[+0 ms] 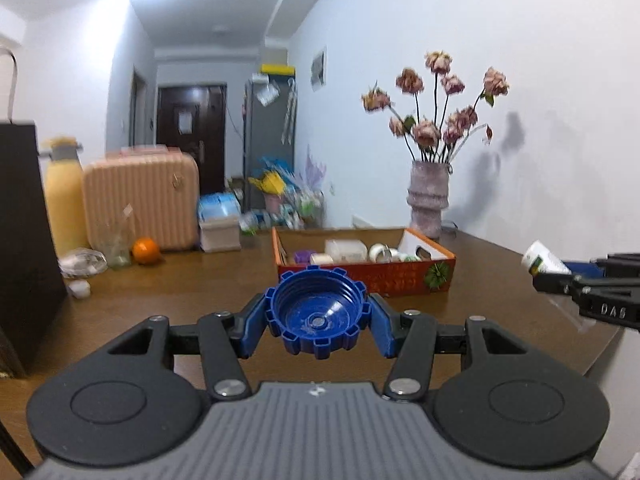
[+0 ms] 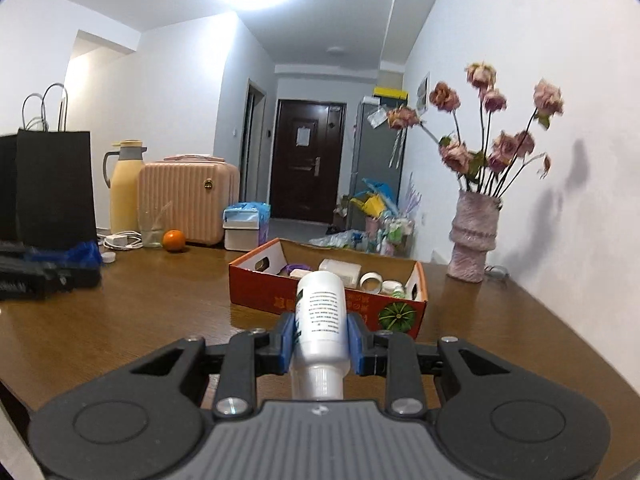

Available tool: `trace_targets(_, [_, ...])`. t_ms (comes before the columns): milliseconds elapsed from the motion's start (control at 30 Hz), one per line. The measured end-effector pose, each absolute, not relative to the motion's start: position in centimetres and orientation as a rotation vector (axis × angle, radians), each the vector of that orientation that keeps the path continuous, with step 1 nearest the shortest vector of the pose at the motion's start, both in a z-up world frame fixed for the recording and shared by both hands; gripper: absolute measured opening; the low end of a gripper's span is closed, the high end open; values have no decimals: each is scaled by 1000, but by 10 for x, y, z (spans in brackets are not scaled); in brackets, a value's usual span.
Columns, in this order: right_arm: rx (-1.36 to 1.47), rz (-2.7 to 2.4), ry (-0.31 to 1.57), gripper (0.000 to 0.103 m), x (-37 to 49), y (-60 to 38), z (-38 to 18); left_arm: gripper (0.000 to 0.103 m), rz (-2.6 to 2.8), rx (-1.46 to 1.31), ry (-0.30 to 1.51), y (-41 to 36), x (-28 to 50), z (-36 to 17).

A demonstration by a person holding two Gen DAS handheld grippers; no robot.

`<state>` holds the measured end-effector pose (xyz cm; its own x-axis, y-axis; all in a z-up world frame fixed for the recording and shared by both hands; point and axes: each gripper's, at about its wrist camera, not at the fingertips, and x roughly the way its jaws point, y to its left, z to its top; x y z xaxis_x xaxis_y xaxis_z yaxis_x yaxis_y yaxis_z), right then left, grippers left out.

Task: Organize rigid objects
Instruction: 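Lift the cap and lotion bottle with both tools toward the box, then lower the cap and bottle into the box and open both tools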

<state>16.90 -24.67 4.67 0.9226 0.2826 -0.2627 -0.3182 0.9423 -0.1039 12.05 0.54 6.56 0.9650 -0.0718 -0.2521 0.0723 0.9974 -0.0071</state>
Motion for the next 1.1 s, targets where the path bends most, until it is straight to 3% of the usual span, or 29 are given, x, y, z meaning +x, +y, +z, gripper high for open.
trace_targets(200, [-101,313,212,27,143,-248,49,55,-98,7,212,-5,101,73])
trace_targets(500, [-75,302,215,27,160,-246,44,55,-115,6,257,-10,132,63])
trace_targets(800, [-9,334,290,27,220,-245,44,55,-130,7,319,-18,208,62])
trace_targets(1100, [-27,372,292,27,314,-238,81,55,-175,1,335,-32,322,90])
